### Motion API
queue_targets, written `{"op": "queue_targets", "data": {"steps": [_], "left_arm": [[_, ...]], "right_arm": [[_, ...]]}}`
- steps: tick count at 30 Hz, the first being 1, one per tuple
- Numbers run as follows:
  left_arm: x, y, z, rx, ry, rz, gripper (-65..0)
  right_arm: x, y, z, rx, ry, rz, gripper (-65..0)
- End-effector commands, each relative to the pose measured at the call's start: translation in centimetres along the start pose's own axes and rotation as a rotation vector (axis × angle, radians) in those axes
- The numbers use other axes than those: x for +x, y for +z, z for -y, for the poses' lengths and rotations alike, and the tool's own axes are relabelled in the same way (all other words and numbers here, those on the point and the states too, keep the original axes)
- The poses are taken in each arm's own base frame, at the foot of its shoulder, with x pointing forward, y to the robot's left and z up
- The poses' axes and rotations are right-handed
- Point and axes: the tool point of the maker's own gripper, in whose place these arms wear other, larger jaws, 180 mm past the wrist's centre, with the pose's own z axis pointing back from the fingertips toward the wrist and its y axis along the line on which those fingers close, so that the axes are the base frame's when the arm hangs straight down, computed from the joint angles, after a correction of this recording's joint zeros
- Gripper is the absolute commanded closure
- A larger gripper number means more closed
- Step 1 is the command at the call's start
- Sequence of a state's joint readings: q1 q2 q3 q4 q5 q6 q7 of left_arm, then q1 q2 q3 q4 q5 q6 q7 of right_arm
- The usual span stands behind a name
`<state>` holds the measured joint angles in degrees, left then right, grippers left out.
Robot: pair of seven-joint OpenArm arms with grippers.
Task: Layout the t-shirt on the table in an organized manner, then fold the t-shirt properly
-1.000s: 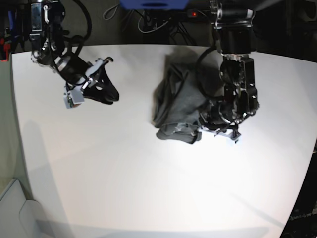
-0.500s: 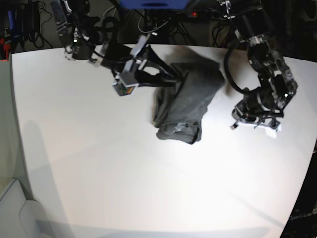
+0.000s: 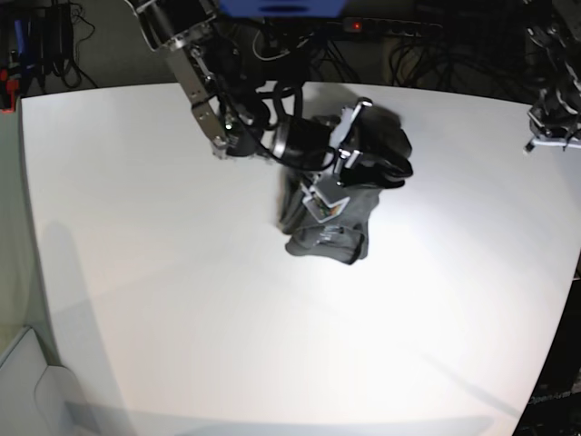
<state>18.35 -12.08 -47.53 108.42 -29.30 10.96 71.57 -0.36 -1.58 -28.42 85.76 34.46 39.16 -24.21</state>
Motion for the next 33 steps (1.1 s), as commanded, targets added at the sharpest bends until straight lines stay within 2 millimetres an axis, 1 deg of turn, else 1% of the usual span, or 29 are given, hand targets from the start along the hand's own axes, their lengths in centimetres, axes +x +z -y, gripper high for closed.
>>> {"op": "queue_targets", "data": {"steps": [1, 3, 5, 8, 9, 11, 13, 15, 17, 20, 24, 25, 27, 28, 29, 31, 33], "left_arm": [[0.9, 0.6, 0.0, -0.012, 0.0, 0.029, -0.3], [0.5, 0.7, -0.3, -0.023, 0.017, 0.019, -0.3], [0.4, 0.8, -0.4, -0.033, 0.026, 0.013, -0.3], [0.3, 0.8, -0.3, -0.039, 0.028, 0.01, -0.3], [0.2, 0.8, -0.3, -0.04, 0.03, 0.009, -0.3], [0.1, 0.8, -0.2, -0.042, 0.032, 0.009, -0.3], [0.1, 0.8, -0.2, -0.042, 0.032, 0.009, -0.3], [0.1, 0.8, 0.0, -0.046, 0.03, 0.008, -0.3], [0.1, 0.8, 0.0, -0.047, 0.029, 0.007, -0.3], [-0.1, 0.7, 0.0, -0.046, 0.032, 0.002, -0.3], [-0.1, 0.7, -0.2, -0.042, 0.034, 0.003, -0.3], [-0.4, 0.8, -0.5, -0.034, 0.031, -0.005, -0.3], [-0.6, 1.0, -0.7, -0.029, 0.024, -0.009, -0.3], [-0.7, 1.0, -0.8, -0.027, 0.024, -0.011, -0.3], [-0.8, 1.0, -0.8, -0.026, 0.023, -0.012, -0.3], [-1.2, 1.1, -1.2, -0.018, 0.018, -0.023, -0.3], [-1.7, 1.3, -1.2, -0.025, -0.008, -0.034, -0.3]], "right_arm": [[1.3, -0.6, -0.5, 0.03, -0.002, 0.047, -11.3], [0.3, -1.0, 0.2, 0.019, -0.032, 0.028, -11.3], [-1.1, -1.1, 1.0, 0.005, -0.065, -0.001, -11.3], [-3.4, -0.8, 2.5, -0.026, -0.109, -0.052, -11.3], [-4.3, -0.2, 3.2, -0.043, -0.121, -0.076, -11.3], [-5.5, 0.9, 4.3, -0.075, -0.14, -0.082, -11.3], [-6.2, 2.2, 5.6, -0.11, -0.15, -0.087, -11.3], [-7.3, 3.5, 6.3, -0.143, -0.169, -0.1, -11.3], [-7.7, 4.6, 7.0, -0.167, -0.171, -0.107, -11.3], [-8.2, 5.3, 7.4, -0.179, -0.168, -0.127, -11.3], [-8.4, 5.4, 7.5, -0.182, -0.172, -0.131, -11.3], [-8.5, 5.4, 7.6, -0.189, -0.176, -0.133, -11.3], [-8.0, 5.8, 7.8, -0.193, -0.157, -0.131, -11.3], [-7.4, 6.0, 7.6, -0.186, -0.136, -0.123, -11.3], [-6.3, 6.0, 7.2, -0.18, -0.107, -0.106, -11.3], [-4.8, 6.1, 5.8, -0.157, -0.066, -0.072, -11.3], [-3.1, 6.8, 4.6, -0.147, -0.009, -0.048, -11.3]]}}
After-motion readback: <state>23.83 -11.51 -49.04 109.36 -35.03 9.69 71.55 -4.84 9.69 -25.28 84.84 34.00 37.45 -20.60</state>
